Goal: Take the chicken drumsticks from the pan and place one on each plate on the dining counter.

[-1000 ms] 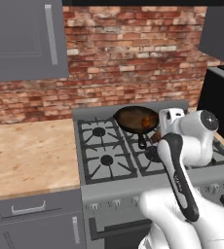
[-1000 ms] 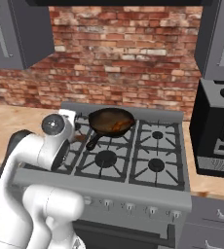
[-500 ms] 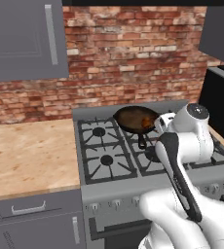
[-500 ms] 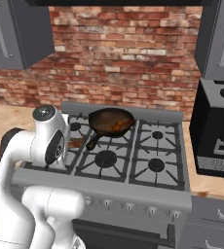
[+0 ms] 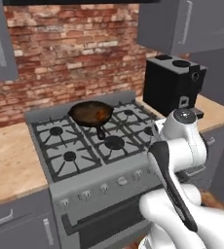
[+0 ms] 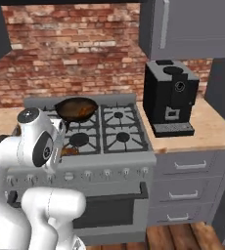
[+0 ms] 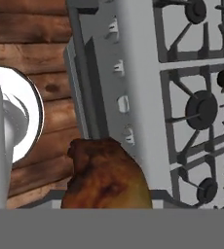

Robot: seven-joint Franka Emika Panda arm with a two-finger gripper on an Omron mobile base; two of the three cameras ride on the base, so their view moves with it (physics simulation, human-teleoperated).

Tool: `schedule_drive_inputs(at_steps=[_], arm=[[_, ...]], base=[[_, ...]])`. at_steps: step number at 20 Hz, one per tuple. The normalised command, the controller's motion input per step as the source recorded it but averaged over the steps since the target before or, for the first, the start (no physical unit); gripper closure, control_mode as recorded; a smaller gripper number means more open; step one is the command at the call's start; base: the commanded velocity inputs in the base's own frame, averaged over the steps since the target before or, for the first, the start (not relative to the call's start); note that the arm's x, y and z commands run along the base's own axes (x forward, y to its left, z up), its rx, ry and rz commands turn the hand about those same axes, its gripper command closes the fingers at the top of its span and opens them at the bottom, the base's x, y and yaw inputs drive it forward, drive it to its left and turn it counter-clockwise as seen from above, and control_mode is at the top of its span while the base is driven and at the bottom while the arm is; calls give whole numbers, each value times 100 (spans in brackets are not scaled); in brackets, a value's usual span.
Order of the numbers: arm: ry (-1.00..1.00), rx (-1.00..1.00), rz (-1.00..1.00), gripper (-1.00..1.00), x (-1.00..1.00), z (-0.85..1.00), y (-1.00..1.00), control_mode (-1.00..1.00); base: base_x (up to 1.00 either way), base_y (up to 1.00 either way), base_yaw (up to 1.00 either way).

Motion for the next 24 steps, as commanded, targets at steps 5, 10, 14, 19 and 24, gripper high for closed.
schedule_drive_inputs(at_steps=[5,10,14,19,24], arm=[[0,0,0,100,0,0,0,100],[0,0,0,100,0,0,0,100],[0,0,0,100,0,0,0,100],[0,0,0,100,0,0,0,100],[0,0,0,100,0,0,0,100]], base=[[-19,0,-75],[-12,0,-78],[-2,0,-81],[0,-8,-74],[-5,-47,-55]])
